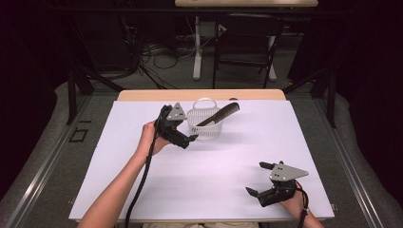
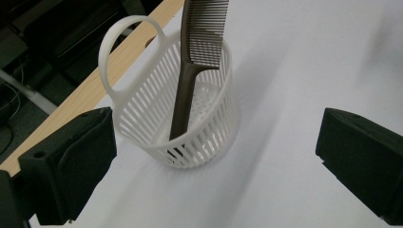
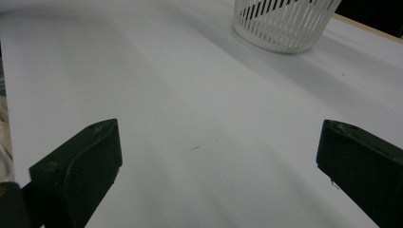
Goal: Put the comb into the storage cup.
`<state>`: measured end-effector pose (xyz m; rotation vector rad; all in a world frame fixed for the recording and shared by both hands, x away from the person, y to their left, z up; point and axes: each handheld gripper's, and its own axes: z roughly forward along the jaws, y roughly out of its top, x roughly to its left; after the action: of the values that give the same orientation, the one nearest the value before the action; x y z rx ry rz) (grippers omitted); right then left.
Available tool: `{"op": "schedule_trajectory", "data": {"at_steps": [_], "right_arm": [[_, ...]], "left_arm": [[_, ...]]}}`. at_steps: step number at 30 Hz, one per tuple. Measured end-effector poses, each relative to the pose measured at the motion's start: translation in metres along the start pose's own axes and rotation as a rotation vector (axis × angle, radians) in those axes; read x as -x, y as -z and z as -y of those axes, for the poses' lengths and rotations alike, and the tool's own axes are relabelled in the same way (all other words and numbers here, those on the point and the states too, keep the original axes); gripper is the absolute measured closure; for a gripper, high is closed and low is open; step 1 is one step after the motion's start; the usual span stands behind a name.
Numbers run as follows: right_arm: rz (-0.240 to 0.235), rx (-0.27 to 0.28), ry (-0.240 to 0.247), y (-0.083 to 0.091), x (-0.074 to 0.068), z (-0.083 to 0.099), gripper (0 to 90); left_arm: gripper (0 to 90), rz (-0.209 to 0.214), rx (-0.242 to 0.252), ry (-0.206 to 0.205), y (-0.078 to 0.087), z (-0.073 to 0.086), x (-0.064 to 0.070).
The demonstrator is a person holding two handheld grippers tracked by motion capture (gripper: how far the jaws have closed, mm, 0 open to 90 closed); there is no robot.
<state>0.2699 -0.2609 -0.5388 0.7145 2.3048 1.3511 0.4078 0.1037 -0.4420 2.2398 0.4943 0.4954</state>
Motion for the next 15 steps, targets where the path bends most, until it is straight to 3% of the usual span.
{"op": "schedule_trajectory", "data": {"at_steps": [15], "right_arm": [[0.008,0.002,-0.001,0.001,0.0,0.0,1.0]], "left_arm": [[0.0,-0.024,-0.028,0.048,0.017,0.033,0.019]]}}
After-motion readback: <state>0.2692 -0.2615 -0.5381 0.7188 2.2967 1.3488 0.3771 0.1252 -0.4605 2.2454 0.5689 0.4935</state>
